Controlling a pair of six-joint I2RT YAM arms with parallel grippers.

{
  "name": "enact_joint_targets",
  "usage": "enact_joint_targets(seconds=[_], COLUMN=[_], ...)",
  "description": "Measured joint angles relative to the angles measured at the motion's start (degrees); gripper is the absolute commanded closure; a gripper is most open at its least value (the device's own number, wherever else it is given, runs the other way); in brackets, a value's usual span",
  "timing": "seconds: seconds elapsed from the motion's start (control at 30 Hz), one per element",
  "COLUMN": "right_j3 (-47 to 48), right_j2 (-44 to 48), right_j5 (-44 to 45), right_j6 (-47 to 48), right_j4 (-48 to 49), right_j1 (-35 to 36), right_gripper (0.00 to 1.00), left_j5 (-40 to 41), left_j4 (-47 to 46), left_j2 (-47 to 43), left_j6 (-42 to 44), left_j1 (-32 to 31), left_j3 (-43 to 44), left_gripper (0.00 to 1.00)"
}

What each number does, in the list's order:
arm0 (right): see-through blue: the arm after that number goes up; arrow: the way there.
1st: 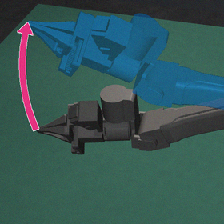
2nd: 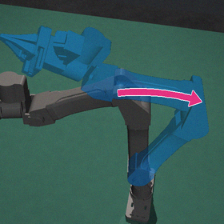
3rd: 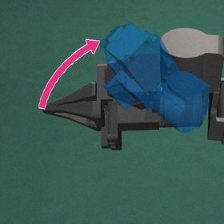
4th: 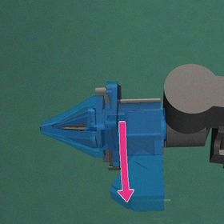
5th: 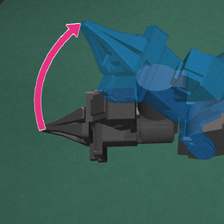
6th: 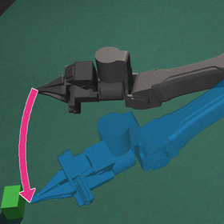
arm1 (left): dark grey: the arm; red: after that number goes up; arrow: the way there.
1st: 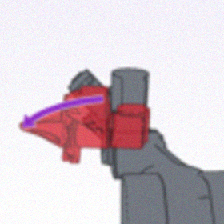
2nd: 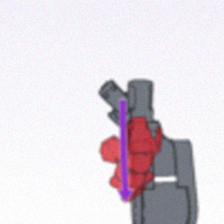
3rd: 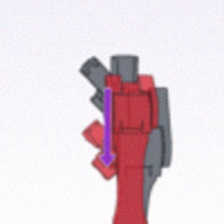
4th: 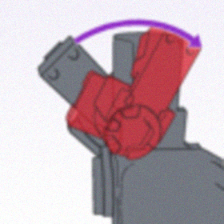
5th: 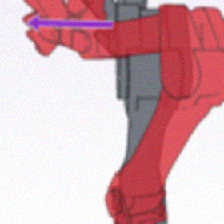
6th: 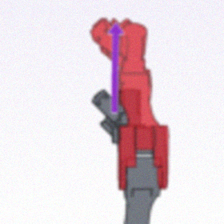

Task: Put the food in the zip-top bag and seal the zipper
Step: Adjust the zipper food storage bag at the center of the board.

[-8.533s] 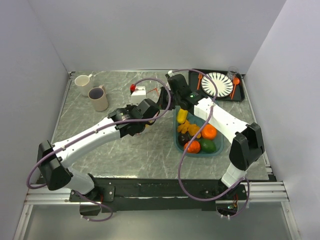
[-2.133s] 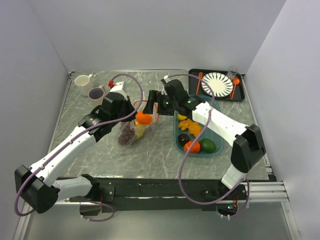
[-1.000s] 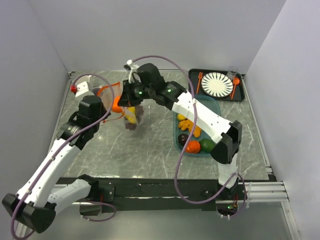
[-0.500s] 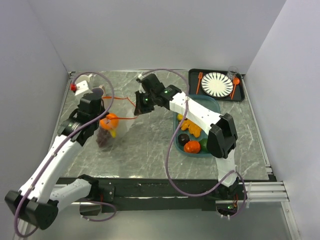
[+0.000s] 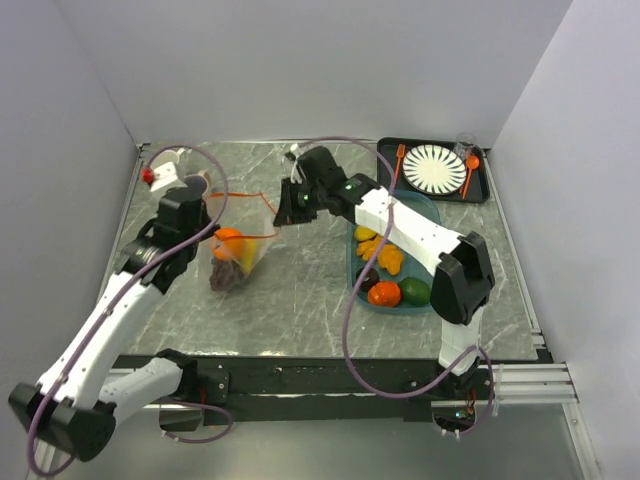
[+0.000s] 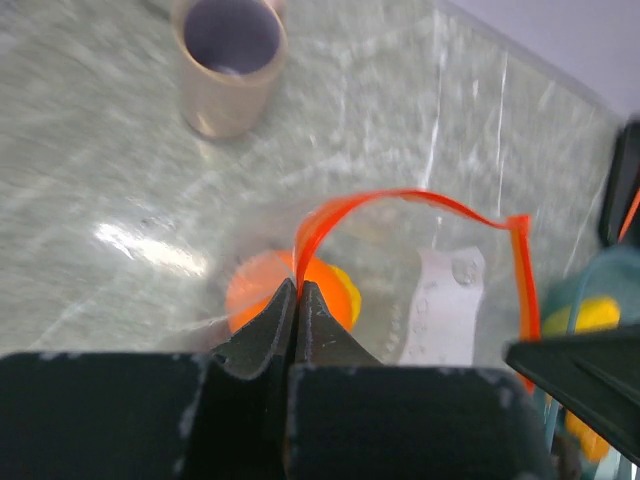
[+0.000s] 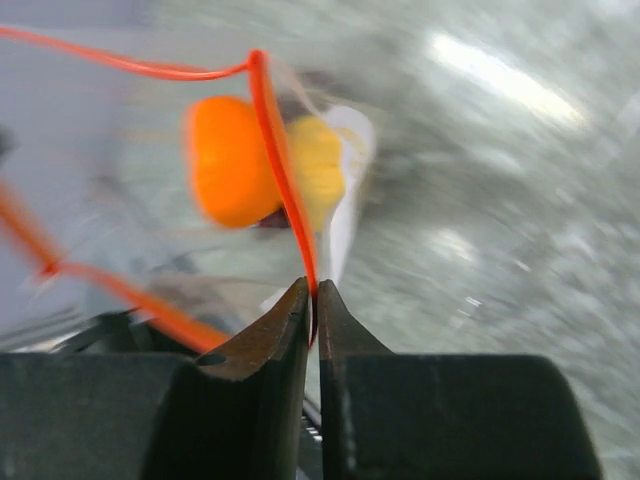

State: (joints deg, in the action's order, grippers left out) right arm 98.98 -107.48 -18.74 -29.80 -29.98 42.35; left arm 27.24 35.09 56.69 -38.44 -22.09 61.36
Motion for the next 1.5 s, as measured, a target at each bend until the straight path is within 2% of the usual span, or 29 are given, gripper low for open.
enact_joint_targets(seconds=[0.13,0.23,0.43,0.63,0.67,0.77,0.87,1.23,1.3,1.33,1.5], right_j3=[9.5,15.9,18.0,14.8,13.4,8.8,6.6,12.8,15.6,17.2,18.7], right_j2=[0.4,0.4,-0.9,-4.0,-4.0,-3.9,-4.2,-7.2,-9.8,-11.3,-16.7], right_j5=[-5.4,-8.3,-9.8,-6.0,-5.4,-4.4,-3.0,-1.4,-1.2,-1.1,-1.6], right_j6=[1.9,3.1,3.7,3.6,3.5,2.6,2.3,1.6,1.3,1.1,0.7], right_j4=[-0.6,-0.5,-1.4,-4.1,-4.4,-4.1,-5.7,-6.4,-6.5,-6.4,-6.4], right_j1=[0.7,1.4,2.1,2.1,2.0,1.6,1.2,0.9,0.9,0.9,0.6], right_gripper=[0.84,0.84,0.81,0.57,0.47,0.29,0.27,0.29,0.35,0.43,0.65], left_j5=[3.7,3.8,3.7,1.4,0.1,-2.6,-5.1,-9.0,-9.2,-9.4,-9.9], left_j4=[0.1,0.2,1.4,1.2,1.1,0.4,-0.6,-1.4,-1.4,-1.4,-1.4], left_j2=[-4.7,-4.2,-0.9,-1.6,-1.6,-1.2,-0.6,0.5,0.4,0.4,0.4], left_j6=[-0.2,-0.3,-0.1,1.6,1.9,2.4,2.8,3.3,3.3,3.3,3.3], left_j1=[1.9,4.0,4.5,5.3,5.3,5.3,5.3,5.3,5.3,5.3,5.3], left_j3=[-0.3,-0.3,-0.3,-0.3,-0.3,-0.3,-0.3,-0.3,-0.3,-0.3,-0.3], left_gripper=[0.99,0.99,0.99,0.99,0.99,0.99,0.99,0.99,0.99,0.99,0.99])
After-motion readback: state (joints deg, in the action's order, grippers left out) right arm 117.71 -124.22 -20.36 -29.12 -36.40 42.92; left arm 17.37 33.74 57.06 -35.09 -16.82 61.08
